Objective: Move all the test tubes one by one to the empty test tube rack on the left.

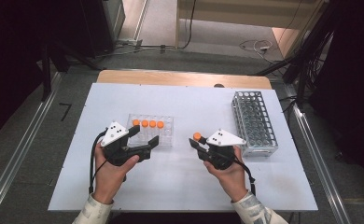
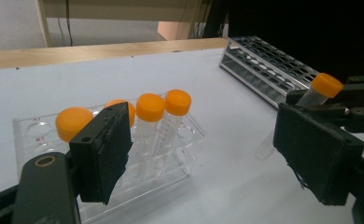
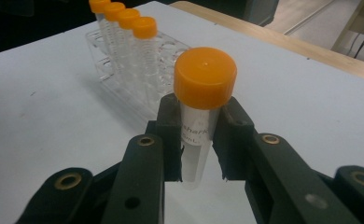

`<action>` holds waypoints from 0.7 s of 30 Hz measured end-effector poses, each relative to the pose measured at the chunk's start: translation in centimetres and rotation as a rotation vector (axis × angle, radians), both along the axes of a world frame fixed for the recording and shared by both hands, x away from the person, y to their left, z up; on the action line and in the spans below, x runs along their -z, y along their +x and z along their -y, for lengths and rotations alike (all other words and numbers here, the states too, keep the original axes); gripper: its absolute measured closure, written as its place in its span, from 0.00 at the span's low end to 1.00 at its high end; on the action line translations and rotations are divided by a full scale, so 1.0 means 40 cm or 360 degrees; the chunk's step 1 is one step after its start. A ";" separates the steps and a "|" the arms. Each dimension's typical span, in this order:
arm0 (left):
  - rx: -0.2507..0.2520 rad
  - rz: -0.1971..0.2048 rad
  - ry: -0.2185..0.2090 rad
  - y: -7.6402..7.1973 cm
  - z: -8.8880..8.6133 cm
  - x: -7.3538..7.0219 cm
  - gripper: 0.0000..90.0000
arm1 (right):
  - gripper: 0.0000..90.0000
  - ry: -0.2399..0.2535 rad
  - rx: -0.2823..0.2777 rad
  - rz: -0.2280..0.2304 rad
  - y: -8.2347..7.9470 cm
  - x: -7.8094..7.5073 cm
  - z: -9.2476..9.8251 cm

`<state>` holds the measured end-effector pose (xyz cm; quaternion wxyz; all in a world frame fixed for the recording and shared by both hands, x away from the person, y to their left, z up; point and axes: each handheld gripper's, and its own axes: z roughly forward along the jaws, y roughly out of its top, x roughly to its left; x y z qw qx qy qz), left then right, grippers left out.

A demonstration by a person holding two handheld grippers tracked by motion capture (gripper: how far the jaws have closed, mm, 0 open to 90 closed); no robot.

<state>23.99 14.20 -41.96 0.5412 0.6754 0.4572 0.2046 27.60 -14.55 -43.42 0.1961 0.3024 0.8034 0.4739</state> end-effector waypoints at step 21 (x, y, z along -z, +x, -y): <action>0.0162 0.0048 0.0056 -0.030 0.084 0.005 0.33 | 0.79 -0.0029 -0.0193 -0.0057 -0.024 0.029 -0.128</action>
